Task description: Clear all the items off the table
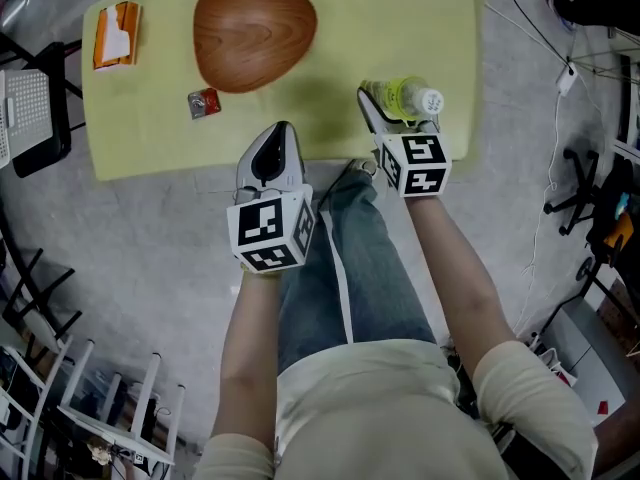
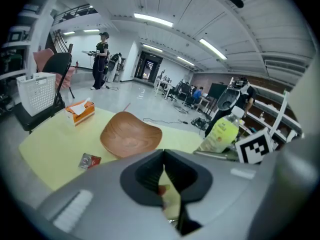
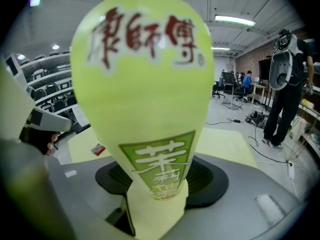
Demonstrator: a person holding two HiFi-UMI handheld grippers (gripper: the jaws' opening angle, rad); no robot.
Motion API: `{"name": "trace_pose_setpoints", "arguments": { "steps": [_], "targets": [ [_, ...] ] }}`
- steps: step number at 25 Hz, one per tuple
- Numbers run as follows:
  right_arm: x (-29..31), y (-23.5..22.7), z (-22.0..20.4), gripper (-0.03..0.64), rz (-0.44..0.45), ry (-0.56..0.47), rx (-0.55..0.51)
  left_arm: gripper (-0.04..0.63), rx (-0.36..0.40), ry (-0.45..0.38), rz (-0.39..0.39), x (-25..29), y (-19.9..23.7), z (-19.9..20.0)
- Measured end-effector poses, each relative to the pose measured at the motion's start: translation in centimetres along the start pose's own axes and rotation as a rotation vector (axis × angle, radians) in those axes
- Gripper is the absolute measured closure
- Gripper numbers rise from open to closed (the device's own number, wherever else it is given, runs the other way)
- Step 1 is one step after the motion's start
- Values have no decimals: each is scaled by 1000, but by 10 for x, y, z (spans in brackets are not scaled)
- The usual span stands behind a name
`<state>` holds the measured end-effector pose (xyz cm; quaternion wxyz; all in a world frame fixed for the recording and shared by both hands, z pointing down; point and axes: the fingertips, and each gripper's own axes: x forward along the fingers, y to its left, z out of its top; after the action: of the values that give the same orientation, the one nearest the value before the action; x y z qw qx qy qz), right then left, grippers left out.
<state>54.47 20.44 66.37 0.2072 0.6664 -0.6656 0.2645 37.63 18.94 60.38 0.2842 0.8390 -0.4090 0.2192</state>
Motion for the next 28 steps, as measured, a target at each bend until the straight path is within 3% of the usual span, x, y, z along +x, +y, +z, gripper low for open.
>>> {"name": "trace_pose_setpoints", "arguments": {
  "steps": [28],
  "targets": [
    [-206, 90, 97, 328, 5, -113, -41, 584, 29, -92, -42, -175, -30, 74]
  ]
}}
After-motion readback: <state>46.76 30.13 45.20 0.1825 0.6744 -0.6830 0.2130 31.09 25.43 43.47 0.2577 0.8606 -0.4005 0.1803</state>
